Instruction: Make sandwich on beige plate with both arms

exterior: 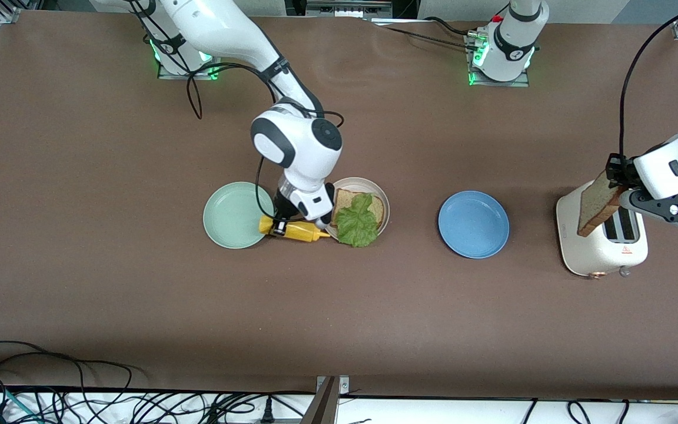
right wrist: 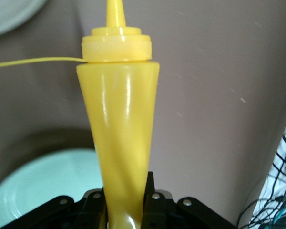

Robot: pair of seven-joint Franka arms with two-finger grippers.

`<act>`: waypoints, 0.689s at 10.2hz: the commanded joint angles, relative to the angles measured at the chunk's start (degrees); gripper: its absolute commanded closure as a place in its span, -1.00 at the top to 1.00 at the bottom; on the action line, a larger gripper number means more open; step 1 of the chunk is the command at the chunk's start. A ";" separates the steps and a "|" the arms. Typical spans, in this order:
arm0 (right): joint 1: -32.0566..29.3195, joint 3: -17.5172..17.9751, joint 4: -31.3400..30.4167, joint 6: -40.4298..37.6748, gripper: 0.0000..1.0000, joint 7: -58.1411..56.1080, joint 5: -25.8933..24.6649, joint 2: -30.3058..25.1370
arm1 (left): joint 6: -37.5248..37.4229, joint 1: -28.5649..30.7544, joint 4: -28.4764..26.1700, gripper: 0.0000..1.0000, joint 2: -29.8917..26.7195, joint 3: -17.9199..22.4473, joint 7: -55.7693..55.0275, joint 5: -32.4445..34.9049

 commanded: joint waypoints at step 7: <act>-35.72 0.57 -1.32 -14.88 -1.00 -57.20 50.87 -13.03 | -1.85 -9.07 0.41 -1.00 7.65 0.08 -7.34 -30.76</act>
